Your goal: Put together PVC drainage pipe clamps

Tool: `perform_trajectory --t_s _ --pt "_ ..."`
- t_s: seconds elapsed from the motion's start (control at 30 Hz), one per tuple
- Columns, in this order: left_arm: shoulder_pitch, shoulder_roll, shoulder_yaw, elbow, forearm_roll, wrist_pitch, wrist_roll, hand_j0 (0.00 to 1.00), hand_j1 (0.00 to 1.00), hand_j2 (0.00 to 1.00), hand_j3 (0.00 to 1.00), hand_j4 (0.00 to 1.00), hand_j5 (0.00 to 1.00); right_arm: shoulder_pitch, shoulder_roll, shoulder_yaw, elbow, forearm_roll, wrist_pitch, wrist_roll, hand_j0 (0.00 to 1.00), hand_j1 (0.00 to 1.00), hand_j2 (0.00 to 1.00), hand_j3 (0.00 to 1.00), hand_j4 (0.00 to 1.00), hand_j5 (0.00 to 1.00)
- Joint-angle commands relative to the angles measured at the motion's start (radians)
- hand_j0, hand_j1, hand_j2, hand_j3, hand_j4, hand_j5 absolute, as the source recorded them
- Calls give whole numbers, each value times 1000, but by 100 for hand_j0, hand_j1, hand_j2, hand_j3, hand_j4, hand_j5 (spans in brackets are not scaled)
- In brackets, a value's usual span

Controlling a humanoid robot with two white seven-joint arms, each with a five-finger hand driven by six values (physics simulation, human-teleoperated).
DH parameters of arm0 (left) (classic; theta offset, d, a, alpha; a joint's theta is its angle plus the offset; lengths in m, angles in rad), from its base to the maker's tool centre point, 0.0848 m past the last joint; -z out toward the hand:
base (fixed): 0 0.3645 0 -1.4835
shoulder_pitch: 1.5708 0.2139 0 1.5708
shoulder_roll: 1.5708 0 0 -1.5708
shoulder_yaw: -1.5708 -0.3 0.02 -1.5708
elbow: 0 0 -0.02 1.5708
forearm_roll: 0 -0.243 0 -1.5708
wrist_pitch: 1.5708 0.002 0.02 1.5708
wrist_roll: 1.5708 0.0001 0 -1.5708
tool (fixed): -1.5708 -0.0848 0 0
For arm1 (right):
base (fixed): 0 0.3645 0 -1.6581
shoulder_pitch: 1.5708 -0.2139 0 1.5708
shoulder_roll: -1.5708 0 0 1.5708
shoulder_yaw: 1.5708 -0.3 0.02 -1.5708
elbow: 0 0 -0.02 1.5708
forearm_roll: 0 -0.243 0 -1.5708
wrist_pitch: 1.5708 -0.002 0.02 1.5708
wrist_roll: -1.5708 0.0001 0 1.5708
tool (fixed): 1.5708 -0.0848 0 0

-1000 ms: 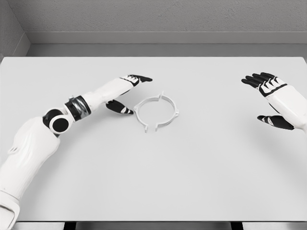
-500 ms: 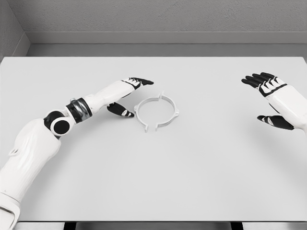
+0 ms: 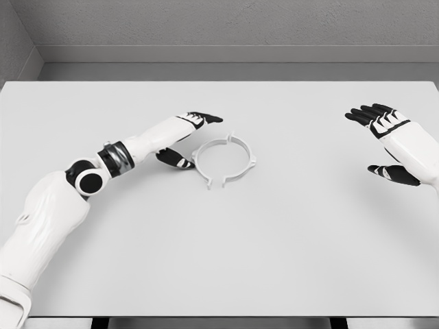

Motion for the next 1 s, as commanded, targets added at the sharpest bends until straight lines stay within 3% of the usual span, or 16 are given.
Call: perform_trajectory --t_s 0.0,0.97 --pt "0 -2 0 -1 5 1 1 100 100 100 100 100 100 0 -1 0 -1 -7 2 -1 100 100 100 100 100 100" --pt "12 -13 -23 -35 7 1 1 100 100 100 100 100 100 2 -1 0 -3 -11 2 -1 100 100 100 100 100 100"
